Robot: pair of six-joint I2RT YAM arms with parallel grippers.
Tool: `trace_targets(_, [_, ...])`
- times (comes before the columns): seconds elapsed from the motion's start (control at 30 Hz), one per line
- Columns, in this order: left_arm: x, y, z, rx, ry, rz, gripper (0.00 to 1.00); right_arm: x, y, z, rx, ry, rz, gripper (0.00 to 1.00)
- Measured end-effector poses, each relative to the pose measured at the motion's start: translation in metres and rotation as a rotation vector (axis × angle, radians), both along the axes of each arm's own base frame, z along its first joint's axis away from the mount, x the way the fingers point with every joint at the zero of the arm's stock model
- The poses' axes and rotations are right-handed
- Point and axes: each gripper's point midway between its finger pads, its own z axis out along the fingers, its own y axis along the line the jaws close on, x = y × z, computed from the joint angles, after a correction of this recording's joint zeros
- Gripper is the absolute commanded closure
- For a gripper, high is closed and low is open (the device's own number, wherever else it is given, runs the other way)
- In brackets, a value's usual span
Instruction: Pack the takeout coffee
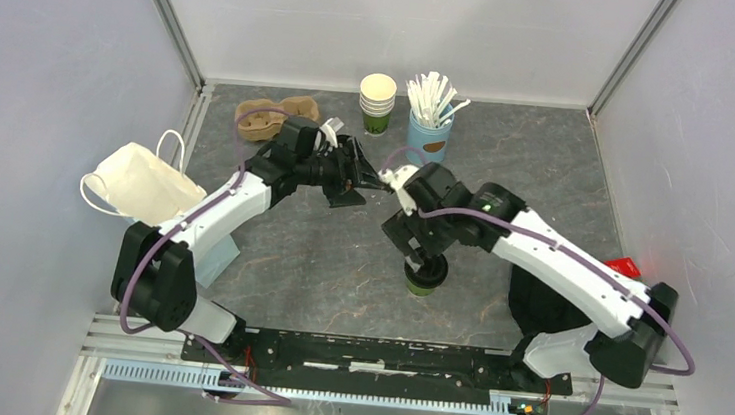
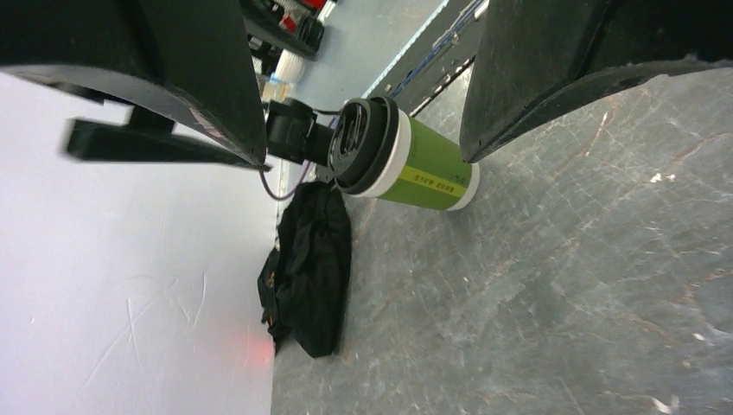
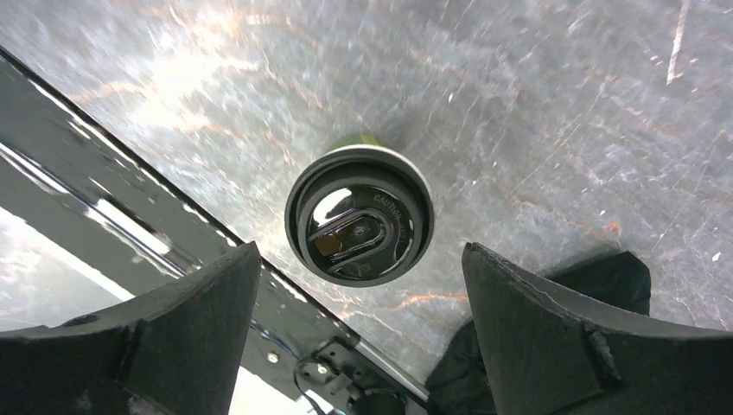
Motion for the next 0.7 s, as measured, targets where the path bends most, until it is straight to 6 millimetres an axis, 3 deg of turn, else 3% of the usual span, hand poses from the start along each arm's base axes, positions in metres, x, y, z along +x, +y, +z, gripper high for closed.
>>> trace_targets(0.13, [-0.015, -0.011, 0.003, 0.002, -0.009, -0.072, 0.17, 0.012, -0.005, 0.041, 0.148, -0.055, -0.089, 0.15])
trace_targets(0.27, [-0.044, -0.027, -0.005, 0.037, 0.005, -0.168, 0.22, 0.022, -0.051, 0.05, 0.253, -0.083, -0.256, 0.23])
trace_targets(0.3, [-0.054, -0.033, -0.007, 0.046, 0.009, -0.2, 0.25, 0.022, -0.071, 0.043, 0.276, -0.076, -0.321, 0.26])
trace_targets(0.4, [-0.073, -0.043, -0.012, 0.062, 0.017, -0.261, 0.33, 0.014, -0.095, 0.021, 0.303, -0.03, -0.4, 0.36])
trace_targets(0.53, [-0.092, -0.053, -0.022, 0.08, 0.035, -0.312, 0.42, -0.003, -0.098, -0.016, 0.376, 0.099, -0.431, 0.43])
trace_targets(0.7, [-0.104, -0.053, -0.043, 0.081, 0.098, -0.3, 0.5, -0.007, -0.099, -0.035, 0.528, 0.163, -0.485, 0.47])
